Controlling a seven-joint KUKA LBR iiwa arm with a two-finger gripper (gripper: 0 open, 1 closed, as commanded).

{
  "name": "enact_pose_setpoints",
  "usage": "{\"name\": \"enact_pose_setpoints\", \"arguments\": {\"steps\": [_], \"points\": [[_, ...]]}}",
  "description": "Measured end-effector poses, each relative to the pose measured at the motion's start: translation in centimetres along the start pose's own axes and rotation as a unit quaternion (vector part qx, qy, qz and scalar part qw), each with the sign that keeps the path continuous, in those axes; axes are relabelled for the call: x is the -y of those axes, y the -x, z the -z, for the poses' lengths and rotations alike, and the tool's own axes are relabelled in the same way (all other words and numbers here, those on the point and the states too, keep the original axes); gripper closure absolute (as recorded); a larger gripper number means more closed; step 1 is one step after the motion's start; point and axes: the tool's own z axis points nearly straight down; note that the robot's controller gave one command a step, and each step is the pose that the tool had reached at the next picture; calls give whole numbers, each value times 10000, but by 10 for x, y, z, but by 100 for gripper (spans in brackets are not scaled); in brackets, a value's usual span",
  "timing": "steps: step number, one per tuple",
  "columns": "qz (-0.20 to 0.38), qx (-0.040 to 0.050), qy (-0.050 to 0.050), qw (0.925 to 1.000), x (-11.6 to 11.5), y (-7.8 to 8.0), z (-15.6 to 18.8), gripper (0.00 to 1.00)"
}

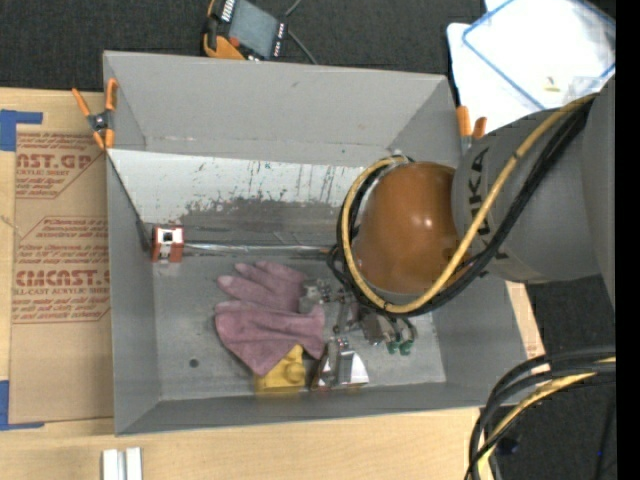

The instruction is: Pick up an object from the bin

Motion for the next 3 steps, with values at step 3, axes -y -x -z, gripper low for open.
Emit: {"name": "enact_pose_setpoints", "arguments": {"steps": [3], "points": [[643, -15, -3, 9979, -31, 17, 31, 100]]}}
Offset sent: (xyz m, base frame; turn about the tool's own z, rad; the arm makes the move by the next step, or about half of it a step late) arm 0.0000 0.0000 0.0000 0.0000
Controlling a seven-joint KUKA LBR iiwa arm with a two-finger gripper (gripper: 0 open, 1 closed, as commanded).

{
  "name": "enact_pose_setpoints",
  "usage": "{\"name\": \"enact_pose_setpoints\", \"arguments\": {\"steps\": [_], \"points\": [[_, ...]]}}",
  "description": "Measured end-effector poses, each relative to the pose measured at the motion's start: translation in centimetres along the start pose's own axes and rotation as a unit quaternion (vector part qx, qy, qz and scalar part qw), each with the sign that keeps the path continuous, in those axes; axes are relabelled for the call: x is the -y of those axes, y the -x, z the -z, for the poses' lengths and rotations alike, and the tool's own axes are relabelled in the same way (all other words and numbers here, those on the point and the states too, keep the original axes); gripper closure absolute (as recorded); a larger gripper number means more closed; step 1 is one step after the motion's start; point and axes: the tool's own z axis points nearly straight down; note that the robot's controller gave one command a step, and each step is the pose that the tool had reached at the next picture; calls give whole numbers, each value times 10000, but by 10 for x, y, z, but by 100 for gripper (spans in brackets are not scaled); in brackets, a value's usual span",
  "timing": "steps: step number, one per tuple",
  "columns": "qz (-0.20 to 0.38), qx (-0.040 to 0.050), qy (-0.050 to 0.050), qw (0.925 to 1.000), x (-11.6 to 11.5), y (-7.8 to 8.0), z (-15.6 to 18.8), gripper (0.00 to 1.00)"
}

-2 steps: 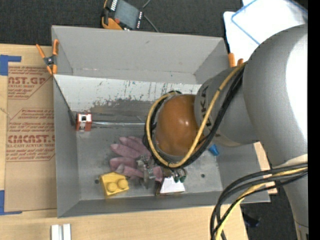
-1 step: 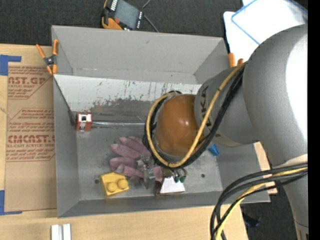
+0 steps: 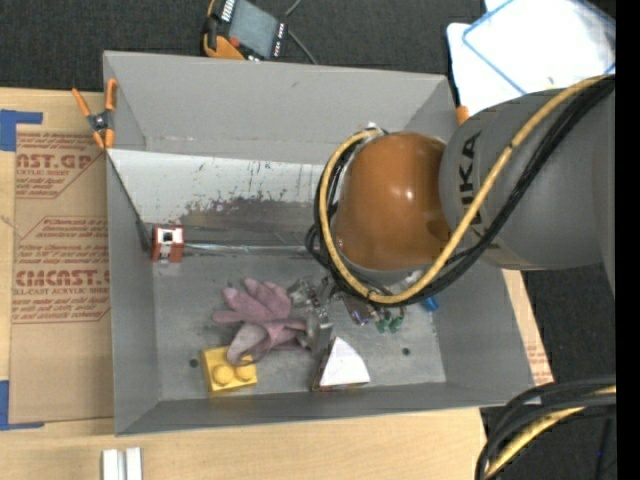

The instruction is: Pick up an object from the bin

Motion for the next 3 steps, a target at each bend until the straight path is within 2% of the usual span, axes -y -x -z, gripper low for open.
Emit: {"name": "enact_pose_setpoints", "arguments": {"steps": [1, 2, 3], "points": [[-92, -23, 3, 10000, 4, 6, 22, 100], [-166, 36, -9, 9999, -4, 9, 6, 100], [815, 14, -4, 9967, 16, 13, 82, 100]]}}
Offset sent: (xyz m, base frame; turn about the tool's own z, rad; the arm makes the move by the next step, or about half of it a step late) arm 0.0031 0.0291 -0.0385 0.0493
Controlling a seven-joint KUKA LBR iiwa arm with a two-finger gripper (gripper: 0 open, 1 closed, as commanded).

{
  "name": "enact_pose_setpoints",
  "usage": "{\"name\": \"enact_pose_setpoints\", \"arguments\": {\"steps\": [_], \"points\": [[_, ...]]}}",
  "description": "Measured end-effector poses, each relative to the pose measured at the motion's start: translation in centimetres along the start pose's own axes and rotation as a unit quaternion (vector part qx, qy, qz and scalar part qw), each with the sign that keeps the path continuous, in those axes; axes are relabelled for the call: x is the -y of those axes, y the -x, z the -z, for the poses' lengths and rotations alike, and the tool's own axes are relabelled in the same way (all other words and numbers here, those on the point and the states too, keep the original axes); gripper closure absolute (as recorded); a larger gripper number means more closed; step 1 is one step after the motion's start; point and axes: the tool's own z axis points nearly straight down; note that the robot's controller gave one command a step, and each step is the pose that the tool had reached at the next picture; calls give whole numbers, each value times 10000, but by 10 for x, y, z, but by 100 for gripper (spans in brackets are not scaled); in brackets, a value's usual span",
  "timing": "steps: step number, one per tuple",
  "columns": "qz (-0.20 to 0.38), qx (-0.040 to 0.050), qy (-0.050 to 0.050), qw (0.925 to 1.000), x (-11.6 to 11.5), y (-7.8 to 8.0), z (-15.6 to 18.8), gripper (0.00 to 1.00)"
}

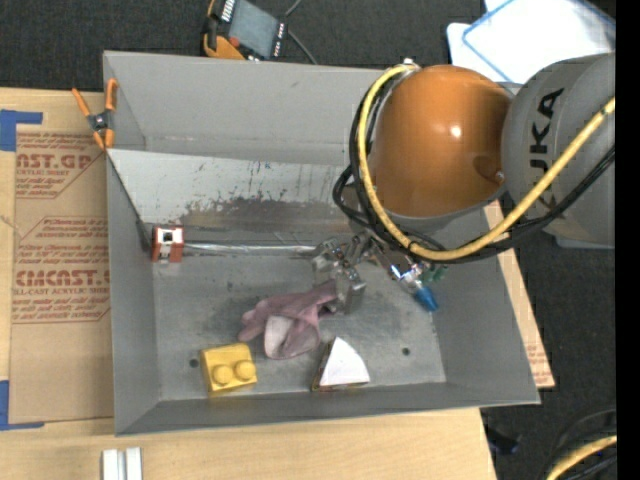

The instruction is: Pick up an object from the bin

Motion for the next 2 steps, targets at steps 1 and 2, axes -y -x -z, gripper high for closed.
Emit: {"name": "enact_pose_setpoints", "arguments": {"steps": [1, 2], "points": [[-716, -13, 12, 9974, -15, -1, -84, 100], [-116, 54, -17, 9999, -15, -5, -6, 100]]}}
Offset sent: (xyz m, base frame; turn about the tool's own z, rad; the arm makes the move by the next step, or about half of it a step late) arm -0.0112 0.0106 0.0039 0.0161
